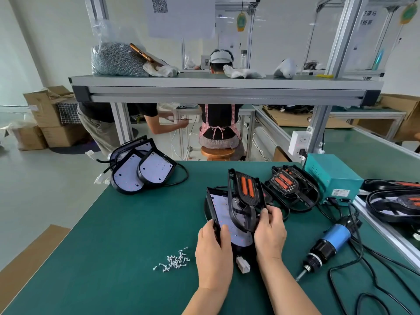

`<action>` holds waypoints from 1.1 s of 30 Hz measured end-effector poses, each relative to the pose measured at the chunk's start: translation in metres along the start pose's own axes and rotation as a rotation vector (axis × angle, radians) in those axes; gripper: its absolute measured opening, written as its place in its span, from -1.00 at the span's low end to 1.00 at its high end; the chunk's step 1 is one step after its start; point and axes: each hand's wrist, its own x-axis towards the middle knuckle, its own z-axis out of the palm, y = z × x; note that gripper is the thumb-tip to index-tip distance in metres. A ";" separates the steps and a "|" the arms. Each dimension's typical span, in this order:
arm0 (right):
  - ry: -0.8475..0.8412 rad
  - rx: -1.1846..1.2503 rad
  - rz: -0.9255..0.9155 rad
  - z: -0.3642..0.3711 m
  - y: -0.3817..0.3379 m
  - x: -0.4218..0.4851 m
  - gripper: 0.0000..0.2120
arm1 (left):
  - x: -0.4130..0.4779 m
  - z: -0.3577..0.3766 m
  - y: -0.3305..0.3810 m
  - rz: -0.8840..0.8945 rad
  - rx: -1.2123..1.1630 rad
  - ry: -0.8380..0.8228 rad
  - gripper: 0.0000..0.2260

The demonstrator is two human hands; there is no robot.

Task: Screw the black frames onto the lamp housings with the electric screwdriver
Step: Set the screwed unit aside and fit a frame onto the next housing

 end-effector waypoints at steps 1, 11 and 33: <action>0.002 0.000 0.000 0.000 0.000 0.001 -0.82 | 0.001 0.000 -0.001 0.009 -0.011 -0.010 -0.66; -0.038 -0.037 -0.045 -0.005 -0.004 -0.002 -0.80 | 0.000 0.002 0.000 0.012 0.166 -0.101 -0.56; -0.265 -0.189 -0.160 -0.007 -0.008 -0.009 -0.53 | 0.000 0.003 -0.002 0.027 0.088 -0.089 -0.93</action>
